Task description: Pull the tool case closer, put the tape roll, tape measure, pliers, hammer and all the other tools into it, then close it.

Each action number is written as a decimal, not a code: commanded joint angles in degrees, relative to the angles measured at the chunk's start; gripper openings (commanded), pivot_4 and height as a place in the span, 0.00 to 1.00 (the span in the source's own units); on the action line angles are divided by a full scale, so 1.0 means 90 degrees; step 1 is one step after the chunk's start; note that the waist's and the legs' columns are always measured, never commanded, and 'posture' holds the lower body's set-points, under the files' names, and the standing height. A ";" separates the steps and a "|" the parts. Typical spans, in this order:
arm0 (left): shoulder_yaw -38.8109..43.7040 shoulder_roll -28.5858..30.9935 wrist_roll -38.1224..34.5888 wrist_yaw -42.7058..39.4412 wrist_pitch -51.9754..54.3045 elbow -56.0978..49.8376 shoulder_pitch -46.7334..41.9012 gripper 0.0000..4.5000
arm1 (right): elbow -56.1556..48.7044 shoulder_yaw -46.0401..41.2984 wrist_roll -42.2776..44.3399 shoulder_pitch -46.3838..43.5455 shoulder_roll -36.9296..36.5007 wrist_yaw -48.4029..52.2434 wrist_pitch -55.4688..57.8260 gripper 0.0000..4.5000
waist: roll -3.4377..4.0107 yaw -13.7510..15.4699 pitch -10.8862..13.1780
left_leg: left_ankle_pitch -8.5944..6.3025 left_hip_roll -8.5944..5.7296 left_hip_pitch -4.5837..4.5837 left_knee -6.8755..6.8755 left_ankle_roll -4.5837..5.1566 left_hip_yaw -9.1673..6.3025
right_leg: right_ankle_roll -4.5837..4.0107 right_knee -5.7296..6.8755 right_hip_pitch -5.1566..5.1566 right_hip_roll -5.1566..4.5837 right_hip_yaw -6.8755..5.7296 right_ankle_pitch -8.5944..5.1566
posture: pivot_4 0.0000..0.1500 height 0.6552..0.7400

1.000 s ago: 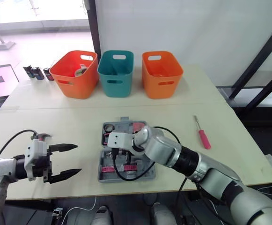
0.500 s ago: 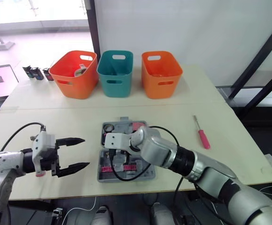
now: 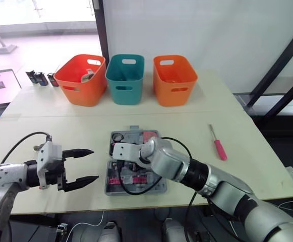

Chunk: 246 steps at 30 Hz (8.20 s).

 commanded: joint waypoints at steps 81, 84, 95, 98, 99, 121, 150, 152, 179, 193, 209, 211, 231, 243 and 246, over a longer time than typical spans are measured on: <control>0.0088 0.0052 0.0084 -0.0557 -0.1113 0.1131 -0.0011 1.00 | 0.0012 -0.1896 0.0411 0.2256 0.0044 -0.0457 -0.1808 0.01 | -0.0007 0.0005 -0.0003 | 0.0002 0.0001 0.0012 0.0004 -0.0004 -0.0001 | -0.0002 -0.0011 0.0023 0.0000 0.0000 -0.0001 | 1.00 1.00; 0.0156 0.0077 0.0065 -0.0601 -0.1082 0.1132 0.0019 1.00 | 0.0060 -0.1886 0.0408 0.2267 0.0081 -0.0481 -0.1752 0.01 | -0.0007 0.0007 -0.0004 | 0.0002 0.0001 0.0012 0.0004 -0.0004 -0.0001 | -0.0002 -0.0011 0.0023 0.0000 0.0000 -0.0001 | 1.00 1.00; 0.0284 -0.0027 0.0181 -0.0772 -0.1485 0.1711 0.0156 1.00 | -0.1601 -0.2781 0.1408 0.2499 -0.0359 0.0304 -0.2256 0.01 | -0.0006 0.0010 -0.0002 | 0.0002 0.0001 0.0008 0.0004 -0.0004 -0.0001 | -0.0002 -0.0012 0.0020 0.0000 0.0000 -0.0002 | 1.00 1.00; 0.0436 -0.0005 0.0204 -0.0769 -0.1648 0.1902 0.0395 1.00 | -0.2453 -0.3425 0.1910 0.2674 -0.0880 0.0592 -0.1981 0.01 | -0.0007 0.0009 -0.0002 | 0.0002 0.0001 0.0007 0.0003 -0.0004 -0.0001 | -0.0001 -0.0013 0.0020 -0.0001 0.0000 -0.0002 | 1.00 1.00; 0.0523 0.0008 0.0227 -0.0767 -0.1727 0.1975 0.0533 1.00 | -0.2773 -0.3800 0.2128 0.2833 -0.1184 0.0722 -0.1879 0.01 | -0.0008 0.0012 -0.0002 | 0.0002 0.0001 0.0009 0.0003 -0.0004 -0.0001 | -0.0001 -0.0013 0.0021 -0.0001 0.0000 -0.0003 | 1.00 1.00; 0.2499 0.1046 0.0568 -0.0590 -0.2954 0.5790 0.1469 1.00 | -0.2272 -0.8146 0.3169 0.6682 -0.4095 0.1780 -0.3974 1.00 | -0.0036 0.0133 -0.0001 | -0.0007 0.0000 0.0025 0.0004 -0.0014 0.0025 | -0.0020 -0.0060 0.0005 -0.0026 0.0003 0.0004 | 1.00 1.00; 0.1700 -0.1667 0.0386 0.6642 0.2375 0.0692 -0.0016 1.00 | -0.3985 -0.5802 0.5002 0.4011 -0.2852 0.0557 -0.2232 1.00 | -0.0055 0.0170 -0.0006 | -0.0001 -0.0001 0.0021 0.0032 -0.0007 0.0006 | -0.0012 -0.0042 0.0057 -0.0009 -0.0001 0.0007 | 1.00 1.00; 0.1376 -0.1632 0.0699 0.6878 0.2550 0.0935 -0.0371 1.00 | -0.3944 -0.5563 0.4949 0.3828 -0.2745 0.0511 -0.2239 1.00 | -0.0055 0.0164 -0.0006 | -0.0001 -0.0002 0.0021 0.0031 -0.0007 0.0006 | -0.0010 -0.0043 0.0058 -0.0009 0.0000 0.0007 | 1.00 1.00; 0.0546 -0.1529 0.1867 0.6988 0.2491 0.4446 -0.2613 0.00 | -0.3881 -0.5093 0.4528 0.3604 -0.2663 0.0126 -0.2225 1.00 | -0.0045 0.0179 -0.0011 | 0.0001 -0.0003 0.0040 0.0023 -0.0009 -0.0007 | 0.0005 -0.0032 0.0073 -0.0006 -0.0009 0.0011 | 1.00 1.00; 0.0186 -0.0545 0.1787 0.5578 0.2405 0.2183 -0.2161 0.00 | -0.3905 -0.5710 0.4793 0.3957 -0.2809 0.0251 -0.2396 1.00 | -0.0076 0.0173 0.0007 | 0.0003 -0.0003 0.0023 0.0014 -0.0013 -0.0009 | 0.0021 -0.0035 0.0059 -0.0005 -0.0009 0.0018 | 1.00 1.00; -0.4530 0.0095 0.2045 0.1137 0.3209 -0.0609 -0.4131 0.00 | -0.3537 -0.6285 0.4503 0.4943 -0.3435 0.0640 -0.3054 1.00 | -0.0066 0.0183 0.0022 | 0.0006 -0.0008 0.0010 0.0020 -0.0013 -0.0010 | 0.0003 -0.0047 0.0056 -0.0007 -0.0008 0.0004 | 1.00 1.00; -0.4950 -0.0275 0.2137 0.1031 0.3474 -0.0479 -0.4525 0.00 | -0.3613 -0.6264 0.4483 0.5023 -0.3398 0.0556 -0.3056 1.00 | -0.0066 0.0168 0.0022 | 0.0006 -0.0008 0.0007 0.0024 -0.0012 -0.0011 | 0.0006 -0.0046 0.0057 -0.0006 -0.0007 0.0004 | 1.00 1.00; -0.6217 -0.2177 0.3517 0.0833 0.2741 0.1646 -0.5409 0.00 | -0.4575 -0.6391 0.4635 0.5764 -0.3156 -0.0460 -0.2826 1.00 | -0.0058 0.0188 0.0027 | 0.0000 -0.0012 -0.0003 0.0075 -0.0001 -0.0033 | 0.0017 -0.0030 0.0079 0.0004 -0.0005 -0.0002 | 1.00 1.00; -0.6237 -0.2375 0.3912 0.0726 0.2404 0.2096 -0.5372 0.00 | -0.4545 -0.6437 0.4641 0.5801 -0.3212 -0.0556 -0.2814 1.00 | -0.0057 0.0217 0.0027 | -0.0001 -0.0014 -0.0002 0.0080 0.0001 -0.0035 | 0.0019 -0.0028 0.0084 0.0004 -0.0006 -0.0003 | 1.00 1.00; -0.6210 -0.2403 0.3928 0.0690 0.2415 0.2073 -0.5347 0.00 | -0.4537 -0.6422 0.4625 0.5808 -0.3204 -0.0577 -0.2821 1.00 | -0.0057 0.0218 0.0026 | -0.0001 -0.0014 -0.0002 0.0081 0.0001 -0.0035 | 0.0019 -0.0028 0.0086 0.0004 -0.0006 -0.0002 | 1.00 1.00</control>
